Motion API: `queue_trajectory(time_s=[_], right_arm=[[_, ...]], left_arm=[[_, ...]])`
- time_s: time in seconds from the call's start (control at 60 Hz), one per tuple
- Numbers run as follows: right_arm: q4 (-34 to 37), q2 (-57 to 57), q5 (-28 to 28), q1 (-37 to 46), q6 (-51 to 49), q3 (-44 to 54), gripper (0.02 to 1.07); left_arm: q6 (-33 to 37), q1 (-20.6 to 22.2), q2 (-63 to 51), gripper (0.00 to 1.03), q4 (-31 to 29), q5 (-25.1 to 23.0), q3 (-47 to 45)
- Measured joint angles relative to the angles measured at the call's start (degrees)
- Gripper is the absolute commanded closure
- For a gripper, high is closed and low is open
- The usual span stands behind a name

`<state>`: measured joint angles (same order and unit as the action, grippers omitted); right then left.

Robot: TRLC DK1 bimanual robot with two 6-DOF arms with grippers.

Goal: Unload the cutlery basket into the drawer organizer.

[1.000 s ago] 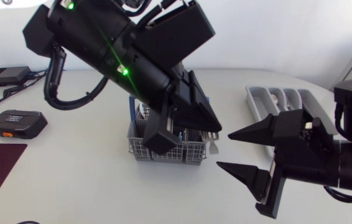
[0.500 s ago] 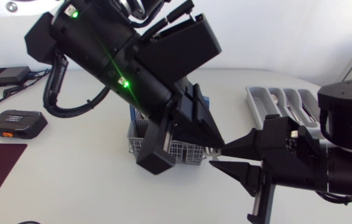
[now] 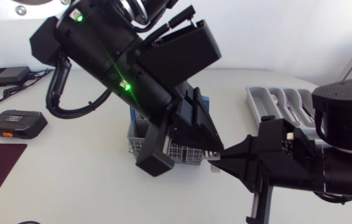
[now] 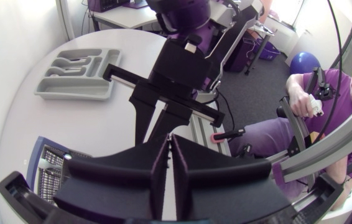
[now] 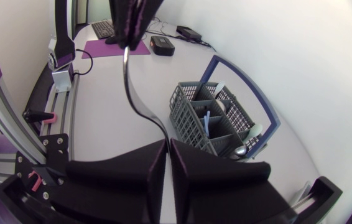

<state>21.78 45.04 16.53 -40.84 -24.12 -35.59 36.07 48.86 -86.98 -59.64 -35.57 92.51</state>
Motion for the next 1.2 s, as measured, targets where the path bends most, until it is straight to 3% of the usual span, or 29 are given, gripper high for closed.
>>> queue_trajectory(time_s=[0.067, 0.15, 0.333, 0.533, 0.633, 0.883, 1.2], right_arm=[[0.33, 0.0, 0.0, 0.0, 0.02, 0.0, 1.01], [0.44, -0.02, -0.04, 0.0, 0.04, 0.11, 1.01], [1.31, -0.24, -0.07, 0.96, 0.04, 1.62, 1.01], [3.19, -2.08, -0.22, 6.08, -0.39, 4.13, 1.01], [3.5, -2.69, -0.22, 11.06, -1.29, 4.33, 1.01], [-0.09, 1.29, -0.17, 29.27, -4.28, 3.87, 1.01], [-9.77, 22.69, -3.39, 48.65, -1.42, -8.94, 1.01]], left_arm=[[0.0, -0.07, -0.07, 0.64, 0.35, 0.0, 0.0], [0.0, -0.44, -0.07, 0.4, 0.66, -0.02, 0.0], [-1.57, -2.29, -0.07, 0.16, 5.95, -0.2, 0.0], [-10.21, -8.41, 0.02, 0.16, 17.2, -0.17, 0.42], [-12.17, -11.23, 0.2, 0.16, 18.62, 0.98, 0.96], [-11.93, -12.07, 1.14, 0.16, 19.63, 10.51, -1.38], [-6.47, -11.89, 4.66, 0.16, 24.44, 23.3, -13.25]])
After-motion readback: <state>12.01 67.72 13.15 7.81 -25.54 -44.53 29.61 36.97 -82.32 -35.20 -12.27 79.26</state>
